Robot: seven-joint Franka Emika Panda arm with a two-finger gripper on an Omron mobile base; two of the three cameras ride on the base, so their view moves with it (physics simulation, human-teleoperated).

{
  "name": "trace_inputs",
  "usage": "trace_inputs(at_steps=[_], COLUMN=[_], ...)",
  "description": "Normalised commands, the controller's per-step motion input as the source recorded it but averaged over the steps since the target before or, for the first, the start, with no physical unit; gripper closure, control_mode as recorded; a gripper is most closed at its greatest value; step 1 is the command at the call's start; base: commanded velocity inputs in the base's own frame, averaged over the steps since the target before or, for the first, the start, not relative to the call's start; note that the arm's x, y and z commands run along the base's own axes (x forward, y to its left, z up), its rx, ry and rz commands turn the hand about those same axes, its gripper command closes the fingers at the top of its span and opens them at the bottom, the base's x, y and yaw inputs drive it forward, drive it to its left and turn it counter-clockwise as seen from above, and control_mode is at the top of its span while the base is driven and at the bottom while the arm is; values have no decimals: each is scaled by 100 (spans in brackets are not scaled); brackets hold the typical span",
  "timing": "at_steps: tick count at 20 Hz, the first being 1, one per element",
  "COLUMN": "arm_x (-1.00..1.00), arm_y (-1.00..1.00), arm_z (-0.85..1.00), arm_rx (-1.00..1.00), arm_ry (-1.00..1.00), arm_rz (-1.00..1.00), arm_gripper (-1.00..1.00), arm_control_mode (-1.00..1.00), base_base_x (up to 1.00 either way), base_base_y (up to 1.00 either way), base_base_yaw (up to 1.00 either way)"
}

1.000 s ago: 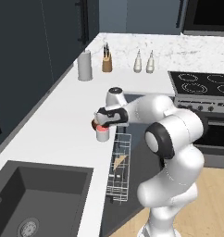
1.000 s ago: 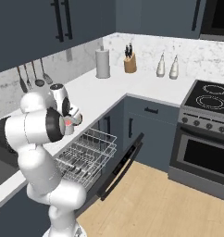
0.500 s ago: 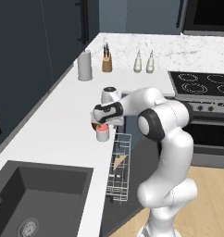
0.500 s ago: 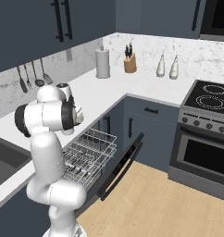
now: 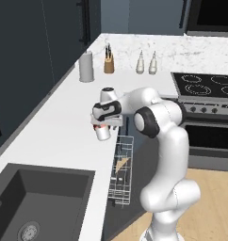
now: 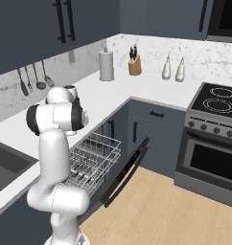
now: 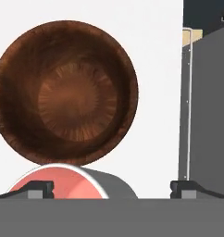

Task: Pick up the cup and bowl from the counter, place them in the dishwasher, and close the dishwasher door.

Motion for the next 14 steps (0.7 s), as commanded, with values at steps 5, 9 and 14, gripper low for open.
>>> trace_inputs(at_steps=[5, 9, 14], arm_x=[-1, -35, -66], arm_y=[-2, -16, -23], arm_z=[-17, -20, -33], arm_rx=[0, 0, 0], arm_ry=[6, 6, 5], arm_rz=[-5, -10, -13], arm_gripper=[-100, -100, -100], arm_control_mode=[-100, -100, -100], base_base_x=[0, 0, 0], base_base_y=[0, 0, 0], base_base_yaw=[0, 0, 0])
